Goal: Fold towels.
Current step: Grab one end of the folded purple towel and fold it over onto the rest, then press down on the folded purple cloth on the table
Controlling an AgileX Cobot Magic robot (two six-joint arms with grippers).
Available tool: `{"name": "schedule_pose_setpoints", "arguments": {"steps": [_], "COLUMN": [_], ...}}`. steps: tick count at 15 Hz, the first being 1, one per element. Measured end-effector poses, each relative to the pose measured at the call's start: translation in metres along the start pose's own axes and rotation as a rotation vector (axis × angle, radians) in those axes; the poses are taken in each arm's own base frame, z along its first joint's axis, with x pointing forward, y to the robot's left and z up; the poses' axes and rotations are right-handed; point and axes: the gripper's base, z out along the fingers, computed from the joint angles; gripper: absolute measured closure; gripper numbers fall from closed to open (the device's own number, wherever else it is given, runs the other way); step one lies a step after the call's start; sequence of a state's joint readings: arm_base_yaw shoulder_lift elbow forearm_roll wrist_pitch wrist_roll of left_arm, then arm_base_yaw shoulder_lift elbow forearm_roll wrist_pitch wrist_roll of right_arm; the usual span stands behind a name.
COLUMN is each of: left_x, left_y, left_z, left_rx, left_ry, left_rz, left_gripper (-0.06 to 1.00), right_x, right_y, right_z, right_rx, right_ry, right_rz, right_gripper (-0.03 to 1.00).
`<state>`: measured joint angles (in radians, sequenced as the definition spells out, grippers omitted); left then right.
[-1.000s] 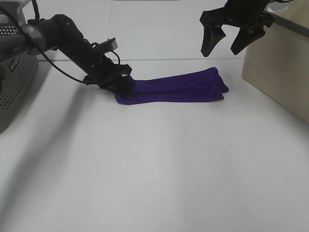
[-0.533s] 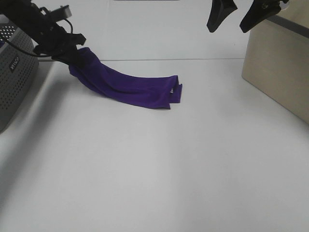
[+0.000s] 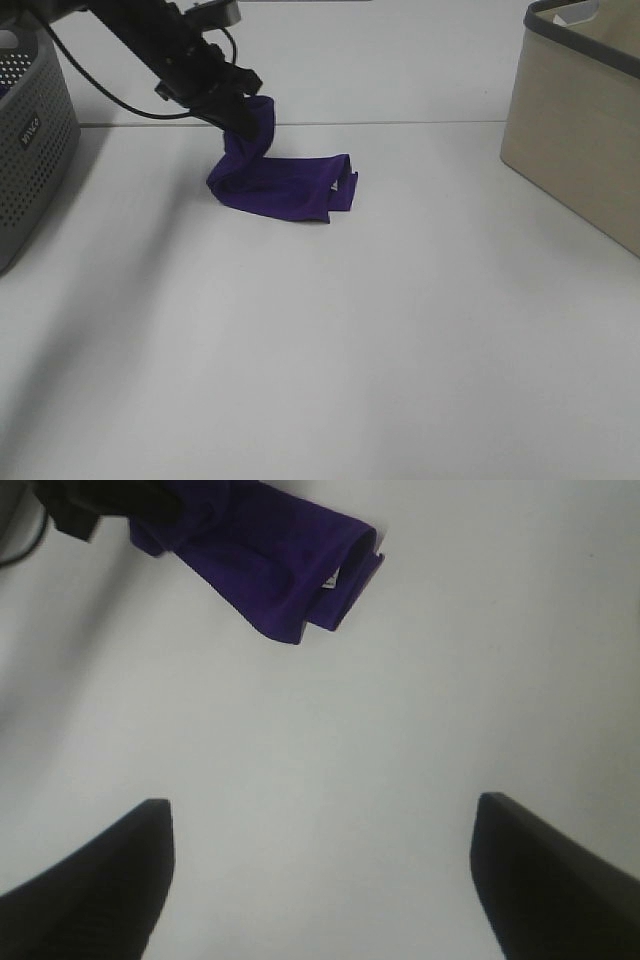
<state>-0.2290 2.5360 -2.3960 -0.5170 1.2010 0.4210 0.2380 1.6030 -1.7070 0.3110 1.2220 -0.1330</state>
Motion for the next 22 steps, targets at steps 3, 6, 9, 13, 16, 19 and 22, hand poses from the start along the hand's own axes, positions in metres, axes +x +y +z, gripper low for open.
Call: {"name": "schedule_pose_setpoints", "arguments": {"steps": [3, 6, 9, 13, 16, 19, 22], "left_x": [-0.003, -0.010, -0.021, -0.028, -0.036, -0.035, -0.019], "left_y": [-0.030, -0.044, -0.071, -0.072, -0.064, -0.052, -0.019], "left_z": [0.035, 0.061, 0.065, 0.035, -0.013, -0.065, -0.116], "left_rx": [0.012, -0.005, 0.144, 0.168, 0.069, -0.020, -0.306], "left_ry": [-0.007, -0.108, -0.207, -0.236, -0.256, -0.244, -0.116], "left_rz": [0.006, -0.033, -0.098, 0.018, 0.100, 0.136, 0.051], "left_gripper": [0.90, 0.40, -0.01, 0.00, 0.00, 0.00, 0.00], "right_x": [0.002, 0.002, 0.002, 0.002, 0.002, 0.002, -0.002], "right_y": [0.004, 0.004, 0.004, 0.004, 0.003, 0.003, -0.001], "right_z": [-0.011, -0.011, -0.011, -0.011, -0.011, -0.009, 0.012], "right_rx": [0.000, 0.000, -0.001, -0.003, -0.002, -0.002, -0.027], "right_ry": [-0.026, -0.026, -0.026, -0.025, -0.023, -0.020, 0.017], "right_rz": [-0.007, -0.002, 0.017, 0.017, 0.010, -0.017, -0.101], "right_gripper": [0.17, 0.17, 0.17, 0.17, 0.17, 0.17, 0.17]}}
